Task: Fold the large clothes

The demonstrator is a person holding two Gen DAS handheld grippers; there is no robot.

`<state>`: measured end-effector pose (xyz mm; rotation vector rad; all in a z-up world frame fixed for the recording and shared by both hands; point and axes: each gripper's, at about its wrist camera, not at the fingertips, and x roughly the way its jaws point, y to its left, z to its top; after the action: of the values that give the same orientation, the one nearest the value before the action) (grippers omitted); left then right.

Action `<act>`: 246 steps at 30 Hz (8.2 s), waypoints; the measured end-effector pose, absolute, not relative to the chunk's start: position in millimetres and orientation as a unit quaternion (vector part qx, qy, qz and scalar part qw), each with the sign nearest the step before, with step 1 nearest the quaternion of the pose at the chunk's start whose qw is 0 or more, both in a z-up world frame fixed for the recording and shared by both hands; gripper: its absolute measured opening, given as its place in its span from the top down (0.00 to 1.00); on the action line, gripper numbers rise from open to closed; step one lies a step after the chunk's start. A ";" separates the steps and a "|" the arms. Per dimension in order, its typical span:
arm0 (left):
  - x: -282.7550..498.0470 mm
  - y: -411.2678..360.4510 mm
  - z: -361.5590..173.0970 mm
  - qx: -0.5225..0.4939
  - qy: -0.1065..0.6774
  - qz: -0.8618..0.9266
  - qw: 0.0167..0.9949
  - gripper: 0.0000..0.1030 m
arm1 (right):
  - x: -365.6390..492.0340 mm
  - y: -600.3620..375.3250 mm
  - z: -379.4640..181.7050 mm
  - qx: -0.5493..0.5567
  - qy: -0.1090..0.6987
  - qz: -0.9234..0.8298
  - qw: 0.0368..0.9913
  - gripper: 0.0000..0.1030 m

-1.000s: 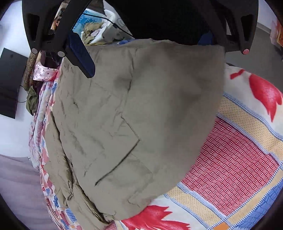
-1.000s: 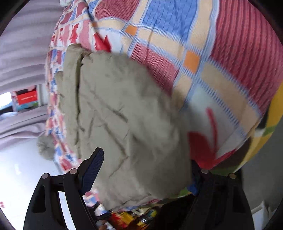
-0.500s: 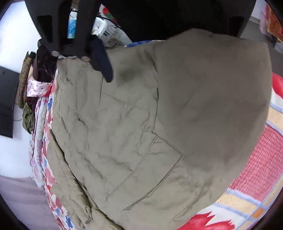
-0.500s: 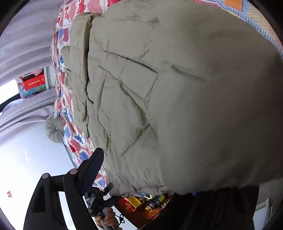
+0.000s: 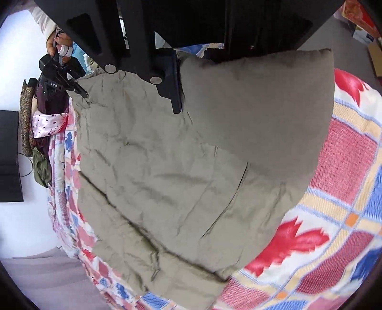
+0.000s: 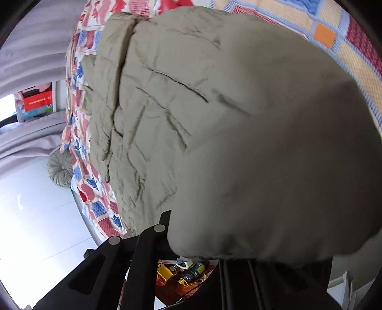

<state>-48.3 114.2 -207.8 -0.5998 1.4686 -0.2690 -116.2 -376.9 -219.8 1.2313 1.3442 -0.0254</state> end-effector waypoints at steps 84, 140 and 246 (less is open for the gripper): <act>114.8 104.2 -216.1 -0.265 0.572 -0.033 0.776 0.07 | 85.1 -366.5 -165.4 0.379 0.517 -0.006 0.768 0.24; 55.6 113.4 -204.1 -0.252 0.571 -0.046 0.780 0.84 | 17.3 -358.0 -233.5 0.575 0.499 0.060 0.645 0.81; 38.3 110.6 -185.6 -0.062 0.637 -0.002 0.768 0.00 | -28.4 -305.8 -169.4 0.268 0.630 -0.056 0.727 0.89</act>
<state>38.3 110.6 -185.6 -0.1339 1.3825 -0.0049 -28.4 -305.8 -169.4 0.5901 1.3896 -0.1226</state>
